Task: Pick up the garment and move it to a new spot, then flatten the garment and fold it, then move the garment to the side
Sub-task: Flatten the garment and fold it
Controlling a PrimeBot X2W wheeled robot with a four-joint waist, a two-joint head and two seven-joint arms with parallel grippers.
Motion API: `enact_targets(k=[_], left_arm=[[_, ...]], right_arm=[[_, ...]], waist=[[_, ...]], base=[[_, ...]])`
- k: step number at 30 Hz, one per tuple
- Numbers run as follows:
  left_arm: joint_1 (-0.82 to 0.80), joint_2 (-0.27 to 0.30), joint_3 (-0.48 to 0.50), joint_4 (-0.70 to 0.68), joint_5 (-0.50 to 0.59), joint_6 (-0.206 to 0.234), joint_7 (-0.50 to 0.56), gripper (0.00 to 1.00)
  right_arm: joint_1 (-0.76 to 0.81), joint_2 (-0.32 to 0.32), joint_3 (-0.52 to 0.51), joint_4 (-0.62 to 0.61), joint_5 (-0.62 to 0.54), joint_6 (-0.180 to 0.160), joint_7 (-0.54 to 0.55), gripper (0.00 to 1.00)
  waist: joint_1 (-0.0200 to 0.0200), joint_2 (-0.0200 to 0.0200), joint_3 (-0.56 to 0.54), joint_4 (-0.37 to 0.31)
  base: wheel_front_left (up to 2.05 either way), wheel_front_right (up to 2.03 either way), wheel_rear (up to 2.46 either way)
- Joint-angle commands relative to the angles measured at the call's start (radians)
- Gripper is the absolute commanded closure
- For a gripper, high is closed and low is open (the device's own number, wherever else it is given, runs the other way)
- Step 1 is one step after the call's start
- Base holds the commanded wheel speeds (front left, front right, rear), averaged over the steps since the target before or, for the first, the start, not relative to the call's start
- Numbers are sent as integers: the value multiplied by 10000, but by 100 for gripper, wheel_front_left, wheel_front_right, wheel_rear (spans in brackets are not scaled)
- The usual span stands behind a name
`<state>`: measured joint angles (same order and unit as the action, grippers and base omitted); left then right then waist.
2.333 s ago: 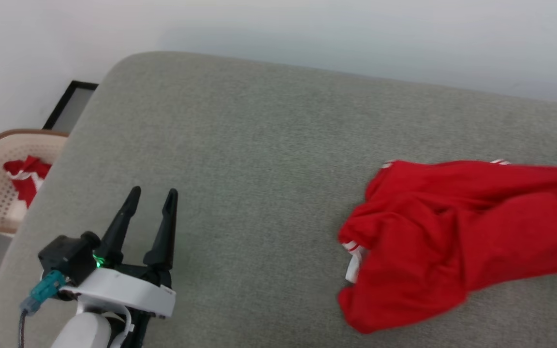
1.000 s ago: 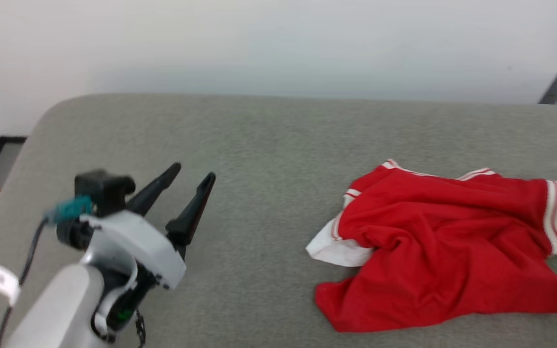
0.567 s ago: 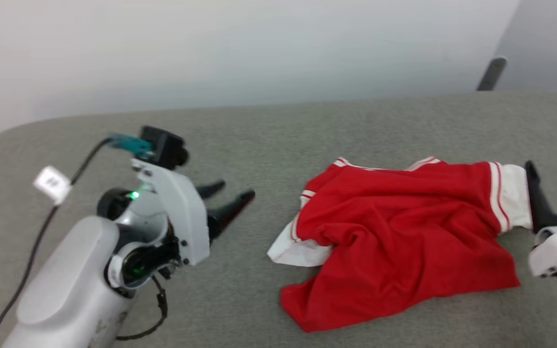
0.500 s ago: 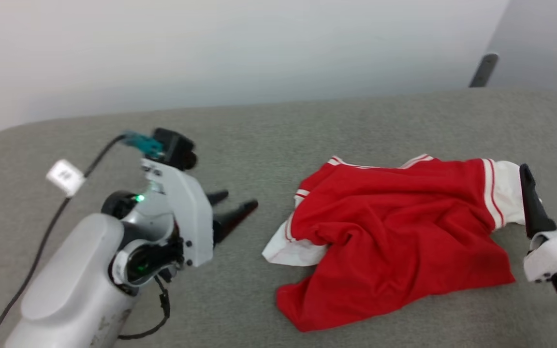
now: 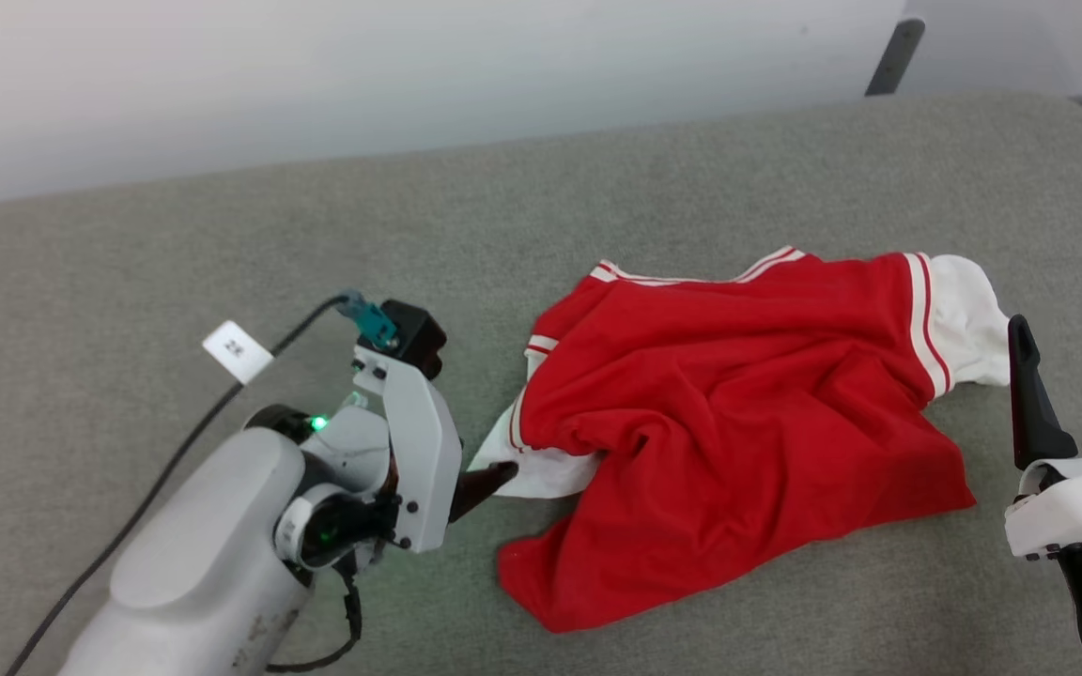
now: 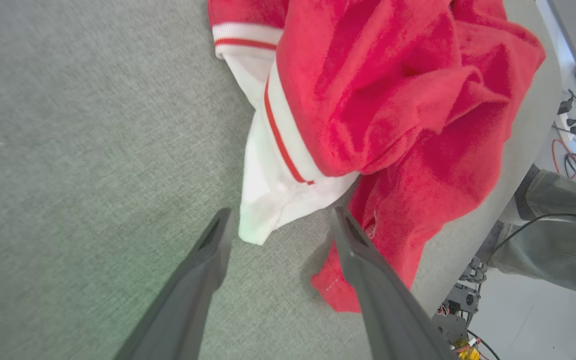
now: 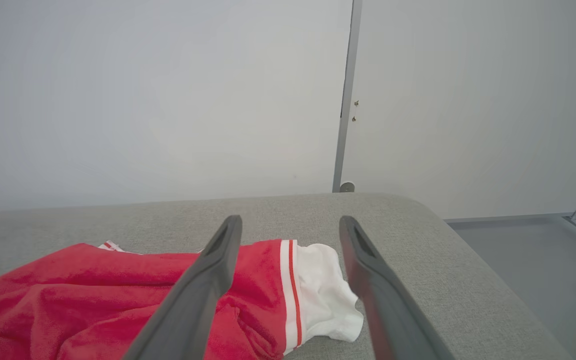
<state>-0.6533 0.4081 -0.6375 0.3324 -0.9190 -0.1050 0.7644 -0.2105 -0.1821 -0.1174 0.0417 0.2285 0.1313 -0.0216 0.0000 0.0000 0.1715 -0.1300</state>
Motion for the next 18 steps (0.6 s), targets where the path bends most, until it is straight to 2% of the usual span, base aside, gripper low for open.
enact_targets(k=[1, 7, 8, 9, 10, 18], left_arm=[[-70, 23, -54, 115, 136, -50, -55, 0], [-228, -151, -366, 919, 307, -163, -444, 0], [-291, -172, -404, 1054, 365, -171, -551, 18], [-359, -228, -427, 1196, 370, -187, -690, 74], [-358, -319, -393, 1387, 245, -181, -743, 100], [-747, -371, -546, 2104, 47, -255, -1311, 100]], right_arm=[[150, 33, -17, -47, -22, -10, -12, 0], [83, 169, -93, -154, -91, -10, -41, 0], [70, 186, -108, -167, -119, -10, -47, 0], [52, 203, -123, -171, -124, -10, -49, 0], [31, 207, -141, -170, -137, -10, -50, 0], [67, 186, -320, -143, -204, -10, -5, 0]], waist=[[0, 0, 210, -158], [0, 0, 463, -210], [0, 0, 489, -204], [0, 0, 513, -195], [0, 0, 524, -179], [0, 0, 425, 116]], base=[[0, 0, 0], [0, 0, 0], [0, 0, 0], [0, 0, 0], [0, 0, 0], [0, 0, 0]])
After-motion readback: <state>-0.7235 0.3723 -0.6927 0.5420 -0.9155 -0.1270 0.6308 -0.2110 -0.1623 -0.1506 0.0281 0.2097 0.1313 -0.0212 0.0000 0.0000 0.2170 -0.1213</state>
